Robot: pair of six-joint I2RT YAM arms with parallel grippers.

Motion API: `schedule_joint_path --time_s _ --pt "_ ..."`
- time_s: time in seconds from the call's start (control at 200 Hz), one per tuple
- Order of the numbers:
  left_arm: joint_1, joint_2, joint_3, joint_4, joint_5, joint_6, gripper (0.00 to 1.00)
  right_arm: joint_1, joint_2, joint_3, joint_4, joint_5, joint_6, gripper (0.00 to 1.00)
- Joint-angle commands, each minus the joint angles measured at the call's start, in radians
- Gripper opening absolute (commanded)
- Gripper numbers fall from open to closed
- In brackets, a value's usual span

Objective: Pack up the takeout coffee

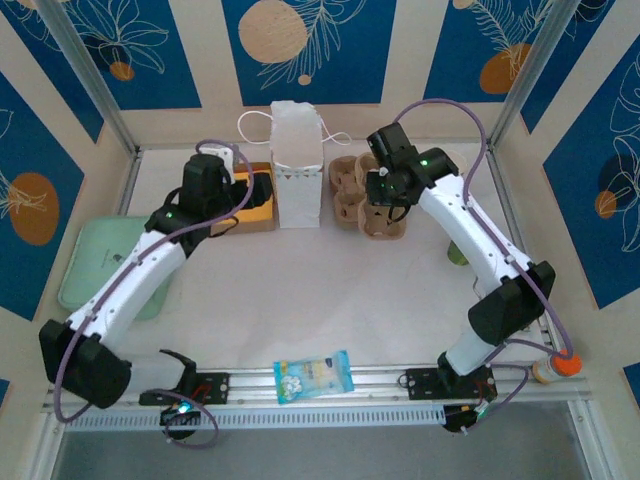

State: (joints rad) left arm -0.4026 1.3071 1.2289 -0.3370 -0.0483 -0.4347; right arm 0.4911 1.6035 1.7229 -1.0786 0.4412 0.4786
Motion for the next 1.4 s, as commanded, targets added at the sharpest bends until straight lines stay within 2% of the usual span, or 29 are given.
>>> schedule_joint_path --time_s 0.0,0.125,0.355,0.66,0.745,1.011,1.296,1.396 --pt "0.038 0.058 0.083 -0.014 0.046 0.018 0.84 0.005 -0.046 -0.016 -0.004 -0.022 0.012 0.30" --pt "0.075 0.151 0.184 -0.016 0.104 -0.001 0.81 0.006 -0.061 -0.021 -0.002 -0.033 0.014 0.30" --pt "0.077 0.309 0.359 -0.066 0.144 0.010 0.78 0.006 -0.075 -0.025 0.006 -0.051 0.015 0.30" --pt "0.076 0.408 0.423 -0.095 0.155 0.029 0.72 0.003 -0.079 -0.022 0.006 -0.056 0.013 0.30" --pt "0.077 0.425 0.432 -0.101 0.160 0.031 0.68 0.003 -0.085 -0.018 0.006 -0.059 0.012 0.30" --pt "0.063 0.423 0.430 -0.086 0.193 0.018 0.43 0.004 -0.088 0.012 -0.011 -0.060 0.006 0.30" --pt "0.041 0.377 0.366 -0.056 0.235 -0.017 0.28 0.000 -0.059 0.141 -0.061 -0.049 -0.029 0.31" --pt "0.030 0.348 0.335 -0.049 0.236 -0.034 0.26 0.001 -0.053 0.186 -0.075 -0.055 -0.035 0.31"
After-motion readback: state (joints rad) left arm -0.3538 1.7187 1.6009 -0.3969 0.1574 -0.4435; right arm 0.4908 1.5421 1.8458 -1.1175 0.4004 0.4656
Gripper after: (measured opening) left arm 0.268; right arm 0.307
